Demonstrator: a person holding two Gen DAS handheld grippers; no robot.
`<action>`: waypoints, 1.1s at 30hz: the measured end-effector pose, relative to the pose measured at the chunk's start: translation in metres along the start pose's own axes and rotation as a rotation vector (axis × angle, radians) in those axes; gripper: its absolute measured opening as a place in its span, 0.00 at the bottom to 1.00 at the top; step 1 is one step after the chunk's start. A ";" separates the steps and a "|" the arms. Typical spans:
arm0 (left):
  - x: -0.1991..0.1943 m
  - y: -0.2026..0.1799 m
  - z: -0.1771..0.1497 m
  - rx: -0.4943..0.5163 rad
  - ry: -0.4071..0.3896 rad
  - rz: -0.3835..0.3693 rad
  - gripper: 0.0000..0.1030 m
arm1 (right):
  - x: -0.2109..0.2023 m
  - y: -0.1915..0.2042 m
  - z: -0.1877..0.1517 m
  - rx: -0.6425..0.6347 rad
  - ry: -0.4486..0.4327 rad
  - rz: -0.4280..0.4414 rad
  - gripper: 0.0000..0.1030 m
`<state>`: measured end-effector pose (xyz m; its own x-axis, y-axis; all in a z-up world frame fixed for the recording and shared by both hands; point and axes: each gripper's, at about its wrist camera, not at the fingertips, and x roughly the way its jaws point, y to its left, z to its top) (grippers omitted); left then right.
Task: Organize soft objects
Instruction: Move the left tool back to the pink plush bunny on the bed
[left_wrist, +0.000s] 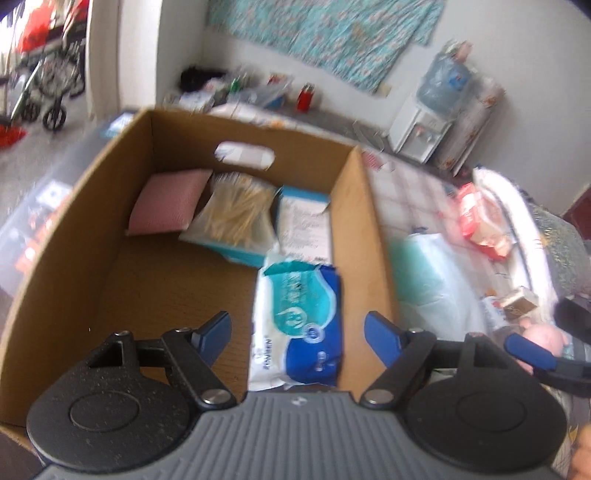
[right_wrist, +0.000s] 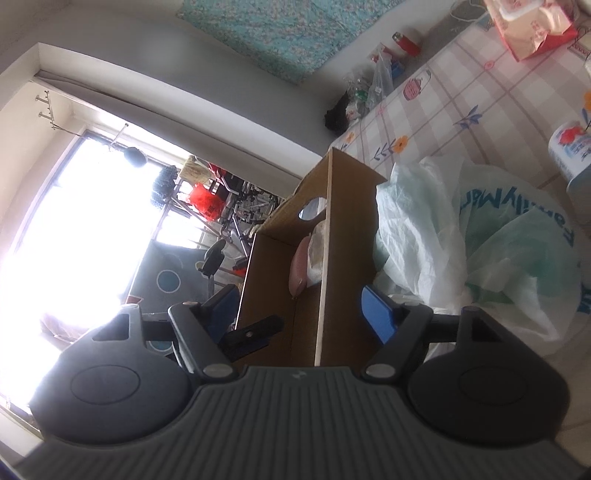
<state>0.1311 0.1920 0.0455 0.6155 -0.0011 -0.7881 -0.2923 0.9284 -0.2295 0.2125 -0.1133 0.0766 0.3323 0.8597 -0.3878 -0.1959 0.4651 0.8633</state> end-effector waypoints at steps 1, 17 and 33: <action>-0.007 -0.005 -0.002 0.017 -0.022 -0.012 0.79 | -0.005 0.000 0.000 -0.002 -0.010 0.000 0.71; 0.002 -0.185 -0.037 0.360 -0.094 -0.345 0.88 | -0.132 -0.036 0.005 -0.016 -0.247 -0.161 0.72; 0.080 -0.270 -0.102 0.500 -0.052 -0.450 0.56 | -0.206 -0.124 0.026 -0.002 -0.374 -0.518 0.70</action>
<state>0.1849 -0.0971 -0.0140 0.6359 -0.4217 -0.6464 0.3675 0.9019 -0.2269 0.1926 -0.3536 0.0574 0.6842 0.3914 -0.6154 0.0750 0.8015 0.5932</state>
